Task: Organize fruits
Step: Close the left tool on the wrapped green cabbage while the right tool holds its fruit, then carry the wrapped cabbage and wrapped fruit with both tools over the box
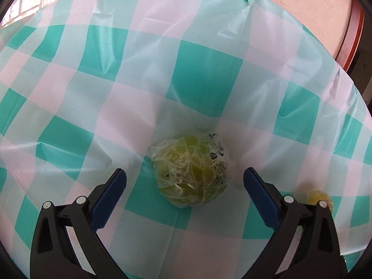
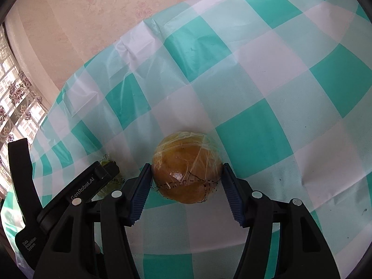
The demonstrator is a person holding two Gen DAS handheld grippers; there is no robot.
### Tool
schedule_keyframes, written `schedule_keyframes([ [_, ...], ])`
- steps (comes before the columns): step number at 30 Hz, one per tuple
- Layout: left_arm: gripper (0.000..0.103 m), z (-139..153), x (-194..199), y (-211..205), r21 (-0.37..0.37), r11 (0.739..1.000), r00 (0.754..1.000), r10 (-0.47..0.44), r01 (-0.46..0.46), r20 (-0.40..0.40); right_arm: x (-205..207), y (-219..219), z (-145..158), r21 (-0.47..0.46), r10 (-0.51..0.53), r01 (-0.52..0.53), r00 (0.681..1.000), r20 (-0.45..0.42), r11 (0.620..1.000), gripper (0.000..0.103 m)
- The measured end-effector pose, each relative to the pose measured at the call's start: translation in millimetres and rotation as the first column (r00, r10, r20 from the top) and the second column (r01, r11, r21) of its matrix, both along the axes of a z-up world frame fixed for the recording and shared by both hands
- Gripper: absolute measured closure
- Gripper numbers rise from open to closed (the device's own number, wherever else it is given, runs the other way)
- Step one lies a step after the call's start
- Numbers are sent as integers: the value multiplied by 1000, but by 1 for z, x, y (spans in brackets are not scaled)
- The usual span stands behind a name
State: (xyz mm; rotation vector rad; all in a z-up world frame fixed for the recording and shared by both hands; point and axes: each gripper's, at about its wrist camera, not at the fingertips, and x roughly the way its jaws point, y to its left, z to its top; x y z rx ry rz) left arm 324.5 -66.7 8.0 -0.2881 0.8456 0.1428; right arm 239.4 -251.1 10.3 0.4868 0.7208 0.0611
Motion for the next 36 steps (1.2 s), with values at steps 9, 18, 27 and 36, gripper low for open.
schedule_keyframes([
  [9,44,0,-1,-2,-13,1000,1000,-8,8,13,6,-1,-2,3,9,-9,1000,-3,1000,44],
  [18,44,2,-40,14,-51,998,998,-28,30,52,8,3,-2,12,27,-27,1000,3,1000,44],
  [27,44,5,-98,31,-85,996,998,-21,27,65,-6,-4,2,13,14,-14,999,33,1000,44],
  [36,44,4,-160,41,-102,994,998,-29,35,62,-54,13,4,8,50,-50,998,30,999,44],
])
